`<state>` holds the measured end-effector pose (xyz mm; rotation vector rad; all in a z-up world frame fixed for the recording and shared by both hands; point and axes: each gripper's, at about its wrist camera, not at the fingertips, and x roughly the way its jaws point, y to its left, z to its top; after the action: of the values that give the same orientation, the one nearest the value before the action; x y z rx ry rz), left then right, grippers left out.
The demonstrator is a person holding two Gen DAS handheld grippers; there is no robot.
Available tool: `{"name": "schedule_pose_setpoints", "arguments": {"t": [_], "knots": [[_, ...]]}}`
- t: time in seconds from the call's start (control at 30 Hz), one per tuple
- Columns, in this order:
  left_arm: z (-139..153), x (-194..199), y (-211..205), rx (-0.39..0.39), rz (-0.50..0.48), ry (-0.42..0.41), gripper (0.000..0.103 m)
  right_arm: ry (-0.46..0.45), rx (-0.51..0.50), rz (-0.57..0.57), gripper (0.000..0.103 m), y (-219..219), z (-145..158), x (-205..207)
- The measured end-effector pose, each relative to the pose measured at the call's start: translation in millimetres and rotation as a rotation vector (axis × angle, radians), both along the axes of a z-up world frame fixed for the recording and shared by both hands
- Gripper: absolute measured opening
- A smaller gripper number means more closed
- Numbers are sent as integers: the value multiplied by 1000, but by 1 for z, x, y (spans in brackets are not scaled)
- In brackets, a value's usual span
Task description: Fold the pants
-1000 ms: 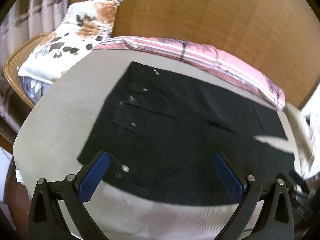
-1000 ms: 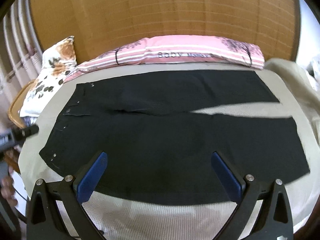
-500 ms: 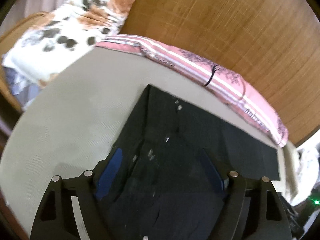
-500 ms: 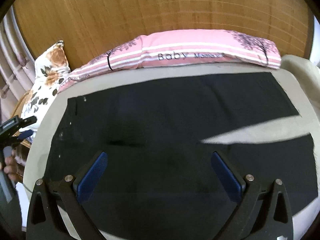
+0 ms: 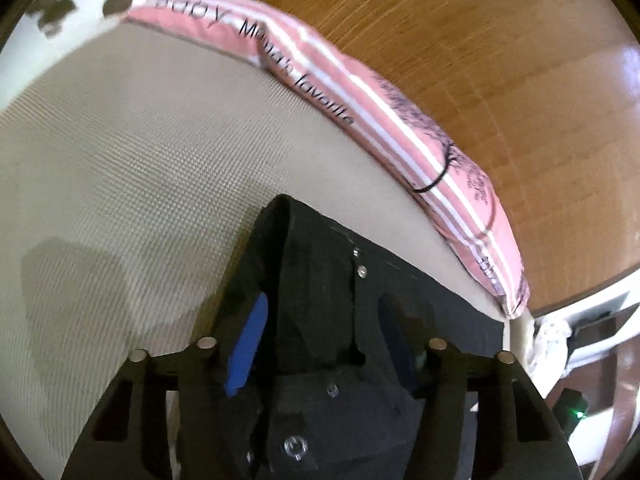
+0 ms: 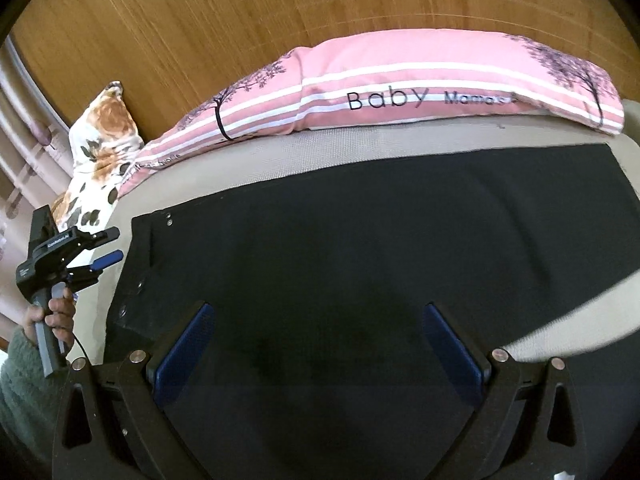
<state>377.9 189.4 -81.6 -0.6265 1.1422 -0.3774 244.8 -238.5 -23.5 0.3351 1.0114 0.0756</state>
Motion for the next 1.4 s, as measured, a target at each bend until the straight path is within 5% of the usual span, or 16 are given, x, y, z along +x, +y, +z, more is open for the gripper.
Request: {"name": "schedule_pose_setpoints", "arguments": {"t": [0.23, 0.47, 0.97, 1.07, 1.4], "knots": [[-19, 27, -4, -9, -29, 31, 51, -2, -11, 24, 103, 3, -8, 38], [-20, 41, -17, -12, -103, 26, 29, -8, -17, 45, 103, 0, -13, 60], [-33, 66, -40, -37, -149, 64, 28, 1, -47, 193, 103, -10, -30, 104], [-26, 60, -44, 10, -119, 2, 8, 8, -66, 249, 103, -13, -32, 120], [42, 8, -41, -90, -135, -293, 8, 35, -20, 537, 99, -21, -37, 173]]}}
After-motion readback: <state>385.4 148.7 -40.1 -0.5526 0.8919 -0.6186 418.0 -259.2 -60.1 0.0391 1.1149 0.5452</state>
